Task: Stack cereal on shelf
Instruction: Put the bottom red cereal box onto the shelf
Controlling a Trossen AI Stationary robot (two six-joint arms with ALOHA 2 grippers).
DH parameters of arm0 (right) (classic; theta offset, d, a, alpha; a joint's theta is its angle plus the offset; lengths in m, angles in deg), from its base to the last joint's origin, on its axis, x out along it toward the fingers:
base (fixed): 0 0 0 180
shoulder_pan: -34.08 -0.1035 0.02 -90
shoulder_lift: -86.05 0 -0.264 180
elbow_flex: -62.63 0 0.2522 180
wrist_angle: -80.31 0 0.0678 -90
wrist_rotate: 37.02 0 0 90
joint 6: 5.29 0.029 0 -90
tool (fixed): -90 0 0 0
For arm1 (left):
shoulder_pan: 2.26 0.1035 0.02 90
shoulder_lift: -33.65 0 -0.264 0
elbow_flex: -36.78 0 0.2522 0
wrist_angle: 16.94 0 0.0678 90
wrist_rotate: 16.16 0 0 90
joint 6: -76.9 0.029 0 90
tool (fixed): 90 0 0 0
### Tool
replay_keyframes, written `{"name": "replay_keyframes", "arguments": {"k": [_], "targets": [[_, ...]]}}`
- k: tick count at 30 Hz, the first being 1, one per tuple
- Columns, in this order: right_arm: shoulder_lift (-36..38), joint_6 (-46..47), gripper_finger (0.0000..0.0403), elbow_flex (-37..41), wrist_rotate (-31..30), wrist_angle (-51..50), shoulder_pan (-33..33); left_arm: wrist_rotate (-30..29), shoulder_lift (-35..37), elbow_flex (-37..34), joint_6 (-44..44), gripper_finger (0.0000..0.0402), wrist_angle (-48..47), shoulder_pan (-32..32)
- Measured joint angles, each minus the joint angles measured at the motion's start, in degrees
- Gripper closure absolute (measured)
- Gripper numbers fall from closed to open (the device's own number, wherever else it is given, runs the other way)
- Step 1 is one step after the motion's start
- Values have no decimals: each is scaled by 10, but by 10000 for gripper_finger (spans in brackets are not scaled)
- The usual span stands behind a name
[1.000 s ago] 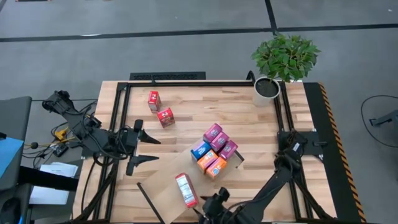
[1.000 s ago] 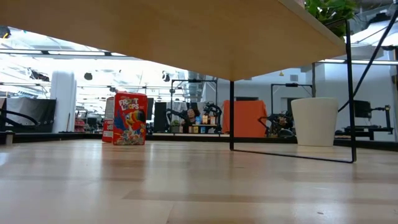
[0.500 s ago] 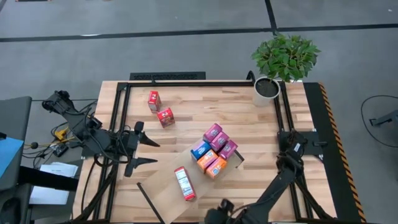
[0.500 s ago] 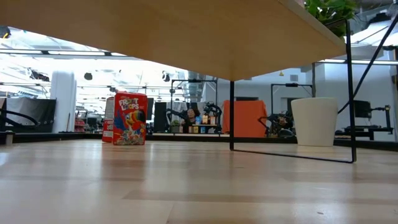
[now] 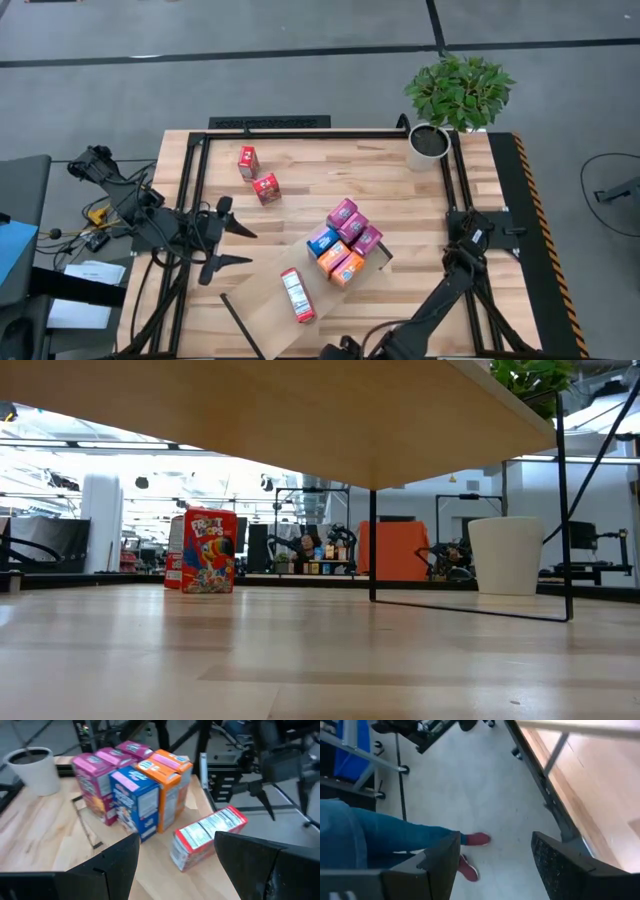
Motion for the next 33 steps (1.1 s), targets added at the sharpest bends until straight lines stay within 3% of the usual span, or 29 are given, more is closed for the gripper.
{"name": "replay_keyframes", "arguments": {"k": [7,11,16,25,30,33], "targets": [[22,-26,118,1,55,27,17,18,0,0,-5,152,-3,0],[64,-45,92,0,55,35,27,20,0,0,-18,152,-6,0],[121,-41,63,0,55,-24,42,34,0,0,-31,152,-18,0],[167,5,55,0,20,-152,70,33,-4,-4,-77,152,-32,0],[155,25,56,7,-34,-142,32,48,-18,-34,-93,152,-25,-3],[146,49,56,11,-99,-155,6,55,-31,-67,-86,152,9,-3]]}}
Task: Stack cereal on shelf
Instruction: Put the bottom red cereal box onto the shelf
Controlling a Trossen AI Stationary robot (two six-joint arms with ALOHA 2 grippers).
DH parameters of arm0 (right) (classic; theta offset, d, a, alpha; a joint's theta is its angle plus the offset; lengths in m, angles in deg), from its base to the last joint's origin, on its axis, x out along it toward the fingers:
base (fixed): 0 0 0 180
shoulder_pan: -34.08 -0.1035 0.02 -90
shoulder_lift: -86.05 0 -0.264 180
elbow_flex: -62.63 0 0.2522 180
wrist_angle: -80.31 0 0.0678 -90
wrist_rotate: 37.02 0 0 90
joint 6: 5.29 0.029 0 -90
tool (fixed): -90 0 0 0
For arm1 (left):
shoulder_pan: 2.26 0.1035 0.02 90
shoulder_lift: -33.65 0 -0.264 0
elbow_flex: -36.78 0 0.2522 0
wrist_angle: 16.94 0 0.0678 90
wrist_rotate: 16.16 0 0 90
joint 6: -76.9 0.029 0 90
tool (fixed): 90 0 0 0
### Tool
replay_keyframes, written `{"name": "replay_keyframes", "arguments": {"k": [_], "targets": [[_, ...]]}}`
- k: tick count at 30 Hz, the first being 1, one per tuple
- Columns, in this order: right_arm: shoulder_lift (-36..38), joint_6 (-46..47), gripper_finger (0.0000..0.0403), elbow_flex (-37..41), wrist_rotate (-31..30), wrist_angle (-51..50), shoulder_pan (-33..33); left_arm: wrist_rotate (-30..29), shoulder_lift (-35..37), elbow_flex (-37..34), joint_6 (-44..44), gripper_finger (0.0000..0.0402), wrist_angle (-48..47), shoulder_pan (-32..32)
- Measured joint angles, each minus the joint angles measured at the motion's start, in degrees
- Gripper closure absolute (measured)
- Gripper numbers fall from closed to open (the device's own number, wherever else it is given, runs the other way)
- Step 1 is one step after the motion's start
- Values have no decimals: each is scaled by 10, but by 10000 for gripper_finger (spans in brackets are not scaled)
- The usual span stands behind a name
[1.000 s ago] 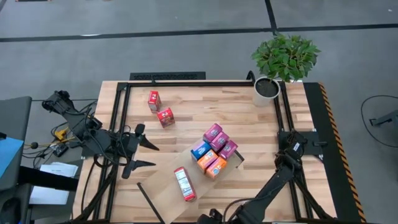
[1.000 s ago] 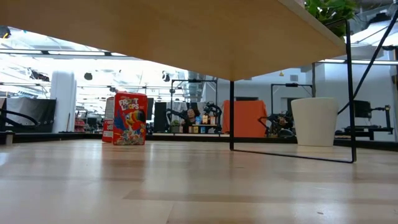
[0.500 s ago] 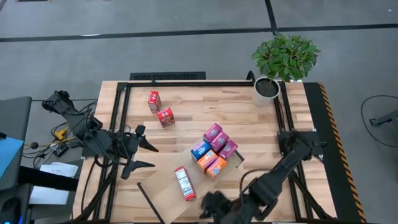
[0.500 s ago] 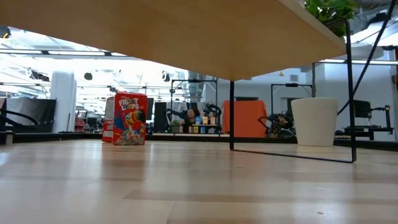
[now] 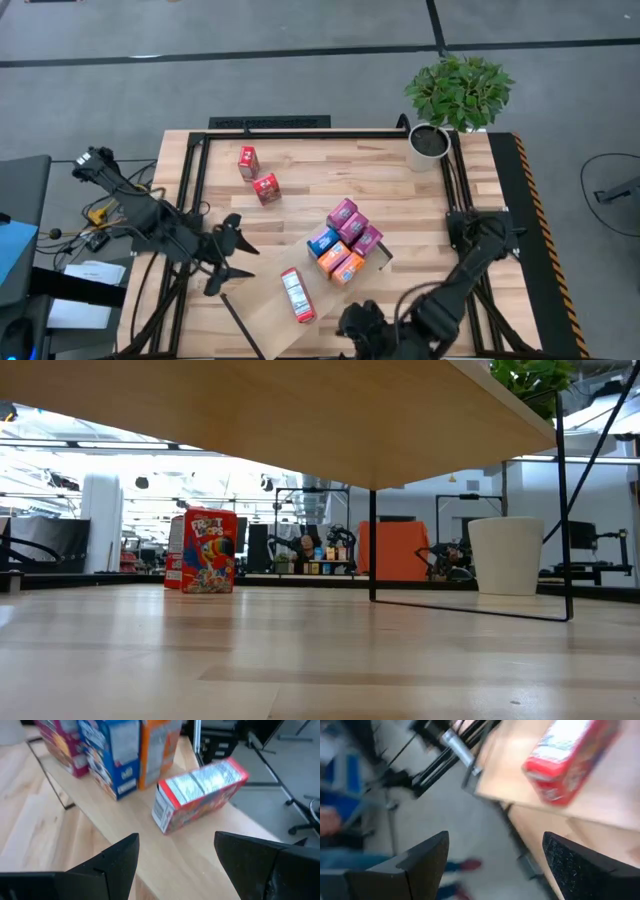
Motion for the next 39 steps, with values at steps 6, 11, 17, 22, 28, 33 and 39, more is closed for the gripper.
{"name": "replay_keyframes", "arguments": {"k": [6,11,17,22,28,33,39], "targets": [[-20,70,63,-3,-135,7,-43,-55,-38,-40,28,152,62,1],[-57,99,64,-2,-159,24,-50,-95,-95,-40,56,152,89,3],[-89,107,66,-2,-159,36,-42,-82,-156,-40,59,152,100,4],[-95,107,70,-2,-164,36,-41,-42,-187,-40,44,152,129,4],[-101,95,70,-2,-177,35,-29,39,-204,-40,43,152,223,-5],[-103,81,70,-2,-179,30,-18,57,-204,-40,31,152,255,-13],[-104,66,70,-2,-188,14,-14,57,-204,-40,6,152,244,-15]]}}
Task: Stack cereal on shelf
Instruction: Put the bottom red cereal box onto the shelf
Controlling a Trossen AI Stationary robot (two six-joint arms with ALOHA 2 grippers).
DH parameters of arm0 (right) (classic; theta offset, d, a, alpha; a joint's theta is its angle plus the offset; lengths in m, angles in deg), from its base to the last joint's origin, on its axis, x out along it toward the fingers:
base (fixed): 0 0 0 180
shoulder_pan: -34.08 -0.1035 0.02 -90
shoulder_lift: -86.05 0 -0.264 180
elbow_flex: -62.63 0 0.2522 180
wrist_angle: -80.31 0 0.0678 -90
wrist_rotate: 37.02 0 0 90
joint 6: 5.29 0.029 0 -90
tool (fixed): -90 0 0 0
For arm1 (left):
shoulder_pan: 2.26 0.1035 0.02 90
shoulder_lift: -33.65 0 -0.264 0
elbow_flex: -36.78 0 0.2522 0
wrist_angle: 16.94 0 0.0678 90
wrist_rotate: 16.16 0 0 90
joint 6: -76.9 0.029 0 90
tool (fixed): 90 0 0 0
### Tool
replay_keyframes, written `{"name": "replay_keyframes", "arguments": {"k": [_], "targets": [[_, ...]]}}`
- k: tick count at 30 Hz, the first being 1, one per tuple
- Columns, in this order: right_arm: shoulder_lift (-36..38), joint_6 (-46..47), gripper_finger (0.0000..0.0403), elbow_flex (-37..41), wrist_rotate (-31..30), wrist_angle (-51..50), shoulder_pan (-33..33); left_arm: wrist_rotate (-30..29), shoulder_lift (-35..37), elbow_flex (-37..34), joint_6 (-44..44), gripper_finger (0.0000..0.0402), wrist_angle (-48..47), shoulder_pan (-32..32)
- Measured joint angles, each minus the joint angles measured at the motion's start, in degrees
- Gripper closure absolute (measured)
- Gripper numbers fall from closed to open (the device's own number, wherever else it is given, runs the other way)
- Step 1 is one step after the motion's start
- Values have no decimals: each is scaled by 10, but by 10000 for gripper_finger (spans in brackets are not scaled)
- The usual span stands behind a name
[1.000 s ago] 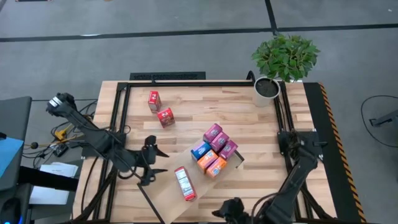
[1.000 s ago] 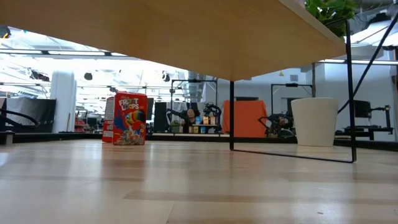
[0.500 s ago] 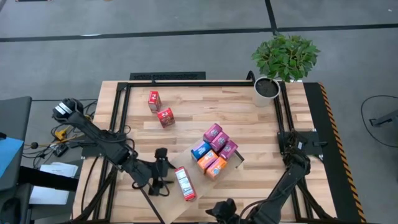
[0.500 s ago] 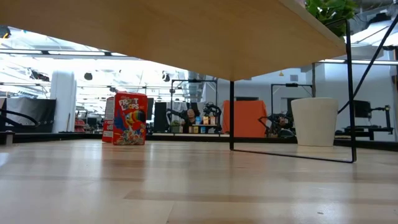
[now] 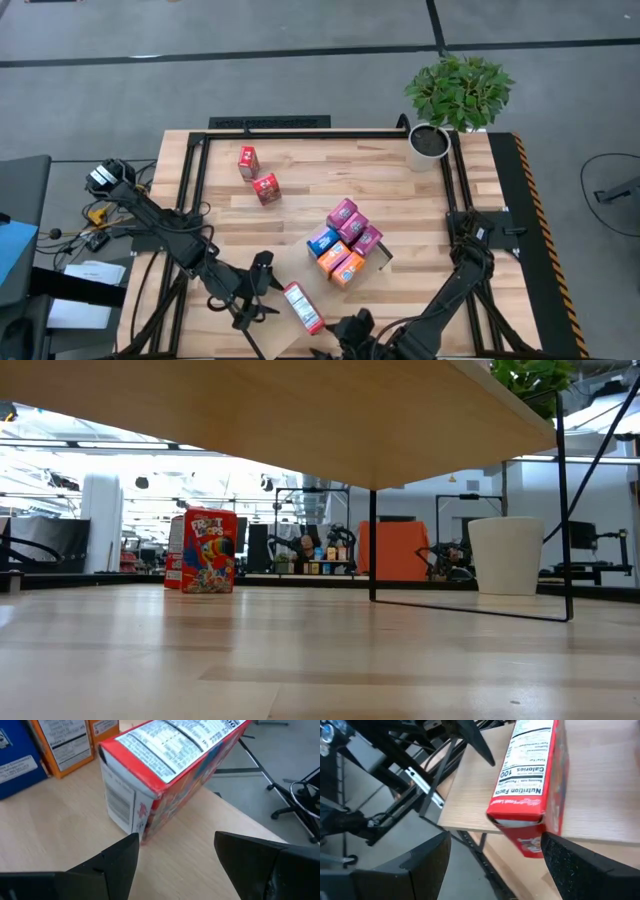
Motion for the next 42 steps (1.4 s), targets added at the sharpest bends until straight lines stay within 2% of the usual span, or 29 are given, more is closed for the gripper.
{"name": "replay_keyframes", "arguments": {"k": [9,17,35,42], "targets": [[2,-12,70,0,8,-76,4,-2,0,0,-12,152,1,0],[1,-84,70,0,15,-23,8,-5,0,0,-27,152,1,0],[0,-114,70,5,10,-46,40,-9,0,0,-40,152,14,0],[0,-122,74,5,30,-45,50,-9,0,0,-40,152,22,0]]}}
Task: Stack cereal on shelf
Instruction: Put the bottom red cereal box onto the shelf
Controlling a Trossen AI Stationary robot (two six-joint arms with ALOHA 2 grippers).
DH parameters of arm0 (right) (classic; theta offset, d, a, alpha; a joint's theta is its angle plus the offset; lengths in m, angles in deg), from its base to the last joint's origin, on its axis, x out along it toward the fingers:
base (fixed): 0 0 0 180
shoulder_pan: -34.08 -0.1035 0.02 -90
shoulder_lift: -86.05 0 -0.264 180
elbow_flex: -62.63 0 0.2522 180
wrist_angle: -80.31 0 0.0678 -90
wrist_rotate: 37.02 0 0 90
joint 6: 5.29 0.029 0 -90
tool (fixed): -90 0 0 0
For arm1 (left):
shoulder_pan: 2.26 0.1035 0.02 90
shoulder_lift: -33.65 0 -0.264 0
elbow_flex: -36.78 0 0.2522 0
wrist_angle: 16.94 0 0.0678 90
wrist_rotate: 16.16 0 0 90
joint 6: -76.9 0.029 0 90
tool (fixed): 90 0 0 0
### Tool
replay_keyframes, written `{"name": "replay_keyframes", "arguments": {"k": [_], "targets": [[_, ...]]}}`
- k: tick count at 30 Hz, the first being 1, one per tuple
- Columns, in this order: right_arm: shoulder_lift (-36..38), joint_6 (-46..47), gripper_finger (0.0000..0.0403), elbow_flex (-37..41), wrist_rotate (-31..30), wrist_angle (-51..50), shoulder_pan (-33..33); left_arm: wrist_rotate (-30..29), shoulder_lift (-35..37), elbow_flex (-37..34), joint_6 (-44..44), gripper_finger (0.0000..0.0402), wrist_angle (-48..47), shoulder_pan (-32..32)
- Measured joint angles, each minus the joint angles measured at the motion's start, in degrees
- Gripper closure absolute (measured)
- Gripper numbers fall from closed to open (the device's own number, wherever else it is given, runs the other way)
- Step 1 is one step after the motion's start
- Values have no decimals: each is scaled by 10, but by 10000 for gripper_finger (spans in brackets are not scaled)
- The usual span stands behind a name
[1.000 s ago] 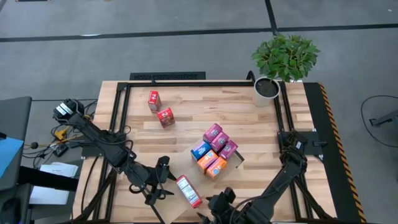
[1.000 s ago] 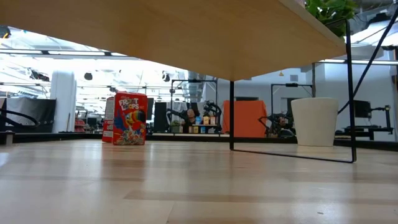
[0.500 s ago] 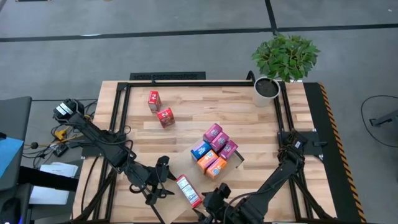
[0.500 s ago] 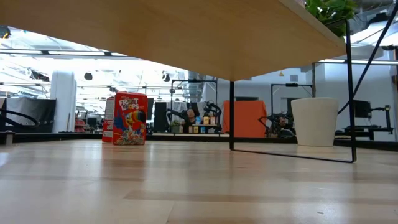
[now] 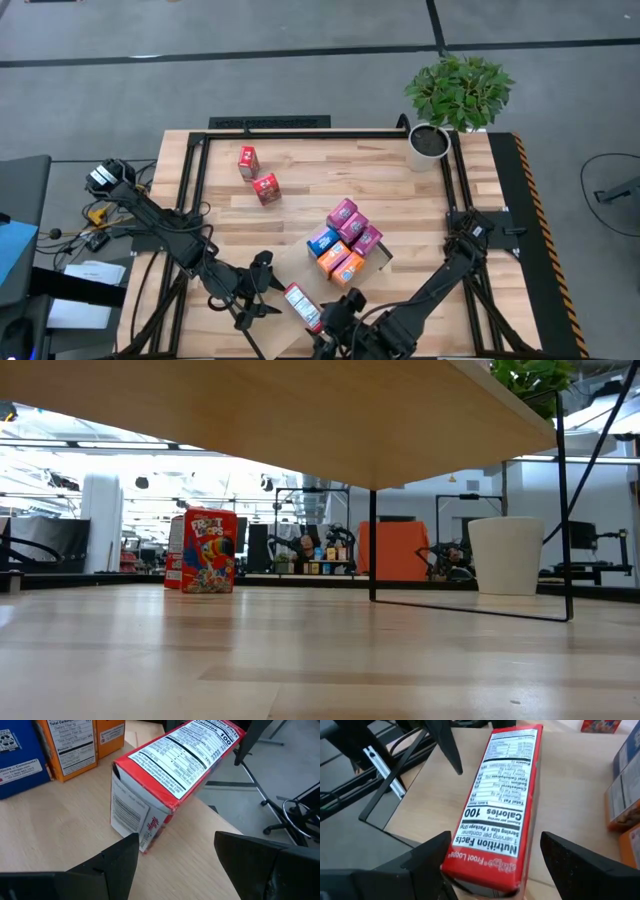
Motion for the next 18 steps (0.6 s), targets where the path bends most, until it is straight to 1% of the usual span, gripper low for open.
{"name": "replay_keyframes", "arguments": {"k": [4,8,12,18], "targets": [[0,-5,97,0,2,0,0,0,0,0,0,152,0,0],[0,-7,127,0,23,2,0,0,0,0,0,152,0,0],[0,-9,155,0,29,11,0,1,0,0,-1,152,0,0],[0,-9,195,0,35,12,-2,15,0,16,1,152,-3,0]]}}
